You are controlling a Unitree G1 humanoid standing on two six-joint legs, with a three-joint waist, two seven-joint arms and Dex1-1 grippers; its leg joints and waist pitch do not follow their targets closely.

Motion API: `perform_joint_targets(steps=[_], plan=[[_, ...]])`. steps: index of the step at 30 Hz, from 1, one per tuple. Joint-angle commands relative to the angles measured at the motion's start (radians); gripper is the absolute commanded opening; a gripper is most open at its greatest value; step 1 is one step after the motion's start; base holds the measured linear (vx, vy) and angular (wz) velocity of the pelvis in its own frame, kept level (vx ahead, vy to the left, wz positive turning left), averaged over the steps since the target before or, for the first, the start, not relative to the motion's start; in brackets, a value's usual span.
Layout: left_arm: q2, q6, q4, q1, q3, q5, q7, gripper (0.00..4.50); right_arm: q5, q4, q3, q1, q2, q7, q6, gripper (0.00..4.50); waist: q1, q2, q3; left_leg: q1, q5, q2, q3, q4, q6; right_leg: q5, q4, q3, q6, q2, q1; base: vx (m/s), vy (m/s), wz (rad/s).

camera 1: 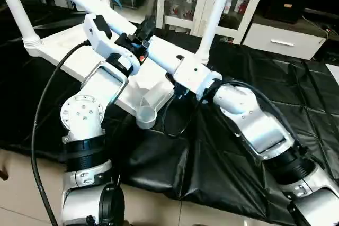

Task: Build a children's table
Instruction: Pick table leg

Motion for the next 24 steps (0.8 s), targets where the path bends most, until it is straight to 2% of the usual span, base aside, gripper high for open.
perform_joint_targets(steps=[1,2,3,4,5,6,7,9,10,12,13,14,15,17,21,24], plan=[[0.008,0.021,-0.02,-0.019,-0.027,0.001,0.005,1.72,0.061,-0.022,-0.053,-0.006,0.019,0.033,-0.015,2.71,-0.005,0.009,-0.072,-0.002,-0.138,0.041,-0.007,-0.075,-0.033,-0.179,-0.062,0.057,-0.114,-0.073,0.061,0.0,0.0,0.0],[0.025,0.031,-0.02,-0.023,-0.034,0.008,-0.005,1.72,0.144,-0.043,-0.095,-0.002,0.04,0.081,0.013,2.86,-0.005,0.012,-0.072,0.002,-0.143,0.043,-0.008,-0.076,-0.022,-0.175,-0.061,0.057,-0.116,-0.073,0.058,0.0,0.0,0.0],[0.026,0.032,-0.02,-0.023,-0.035,0.008,-0.005,1.72,0.15,-0.045,-0.097,-0.001,0.041,0.085,0.015,2.94,-0.005,0.016,-0.072,0.002,-0.142,0.043,-0.009,-0.075,-0.021,-0.166,-0.059,0.057,-0.12,-0.073,0.058,0.0,0.0,0.0],[0.031,0.035,-0.019,-0.026,-0.036,0.009,-0.007,1.72,0.191,-0.055,-0.114,0.0,0.047,0.114,0.028,2.98,-0.005,0.014,-0.073,0.003,-0.14,0.044,-0.009,-0.076,-0.015,-0.149,-0.059,0.057,-0.126,-0.072,0.059,0.0,0.0,0.0],[0.045,0.045,-0.015,-0.034,-0.035,0.009,-0.013,1.72,0.276,-0.074,-0.162,-0.005,0.053,0.164,0.09,2.98,-0.005,0.017,-0.072,0.003,-0.14,0.043,-0.01,-0.077,-0.008,-0.137,-0.057,0.057,-0.133,-0.07,0.061,0.0,0.0,0.0],[0.07,0.066,-0.006,-0.049,-0.035,0.004,-0.023,1.72,0.405,-0.093,-0.239,-0.022,0.045,0.246,0.196,3.16,-0.005,0.019,-0.072,0.007,-0.149,0.044,-0.01,-0.077,0.002,-0.131,-0.056,0.057,-0.139,-0.069,0.06,0.0,0.0,0.0],[0.08,0.079,-0.004,-0.055,-0.034,-0.004,-0.028,1.72,0.459,-0.1,-0.267,-0.03,0.028,0.291,0.252,3.16,-0.006,0.019,-0.071,0.008,-0.153,0.043,-0.011,-0.077,0.007,-0.131,-0.056,0.056,-0.142,-0.066,0.061,0.0,0.0,0.0],[0.091,0.098,-0.001,-0.062,-0.031,-0.017,-0.033,1.72,0.512,-0.103,-0.287,-0.039,-0.002,0.348,0.298,3.23,0.0,0.018,-0.072,0.006,-0.132,0.045,-0.012,-0.075,0.004,-0.127,-0.057,0.055,-0.154,-0.071,0.063,0.0,0.0,0.0],[0.091,0.098,-0.001,-0.062,-0.031,-0.017,-0.033,1.72,0.512,-0.103,-0.287,-0.039,-0.002,0.348,0.298,3.26,0.002,0.019,-0.072,0.006,-0.127,0.044,-0.011,-0.074,0.001,-0.126,-0.057,0.055,-0.159,-0.071,0.063,0.0,0.0,0.0],[0.116,0.139,-0.003,-0.07,-0.033,-0.04,-0.049,1.72,0.584,-0.082,-0.341,-0.064,-0.057,0.414,0.401,3.26,0.003,0.018,-0.073,0.005,-0.113,0.041,-0.01,-0.072,-0.001,-0.129,-0.056,0.055,-0.173,-0.072,0.067,0.0,0.0,0.0],[0.133,0.17,-0.004,-0.075,-0.032,-0.064,-0.062,1.72,0.622,-0.049,-0.376,-0.085,-0.11,0.461,0.486,3.26,0.005,0.017,-0.072,0.002,-0.107,0.042,-0.008,-0.072,-0.002,-0.136,-0.059,0.056,-0.176,-0.074,0.065,0.0,0.0,0.0],[0.139,0.18,-0.004,-0.077,-0.032,-0.076,-0.068,1.72,0.636,-0.035,-0.384,-0.092,-0.13,0.477,0.524,3.26,0.009,0.018,-0.075,0.004,-0.1,0.04,-0.009,-0.07,-0.003,-0.14,-0.058,0.055,-0.181,-0.074,0.068,0.0,0.0,0.0],[0.141,0.184,-0.005,-0.078,-0.031,-0.08,-0.07,1.72,0.64,-0.034,-0.386,-0.093,-0.141,0.487,0.532,3.26,0.004,0.016,-0.071,0.001,-0.101,0.04,-0.008,-0.07,-0.005,-0.146,-0.059,0.056,-0.183,-0.072,0.066,0.0,0.0,0.0],[0.151,0.208,-0.008,-0.083,-0.028,-0.112,-0.084,1.72,0.679,-0.023,-0.405,-0.096,-0.198,0.536,0.596,3.26,0.01,0.013,-0.072,0.0,-0.1,0.038,-0.007,-0.068,-0.004,-0.172,-0.062,0.055,-0.181,-0.074,0.07,0.0,0.0,0.0],[0.153,0.227,-0.007,-0.089,-0.019,-0.14,-0.096,1.72,0.76,0.015,-0.479,-0.126,-0.192,0.512,0.702,3.26,0.007,0.012,-0.074,-0.001,-0.089,0.038,-0.007,-0.066,0.0,-0.2,-0.066,0.052,-0.186,-0.075,0.067,0.0,0.0,0.0],[0.154,0.233,-0.009,-0.09,-0.018,-0.145,-0.099,1.72,0.772,0.021,-0.49,-0.132,-0.19,0.506,0.72,3.26,0.009,0.011,-0.074,-0.002,-0.09,0.04,-0.007,-0.066,-0.006,-0.221,-0.068,0.051,-0.179,-0.076,0.066,0.0,0.0,0.0]])
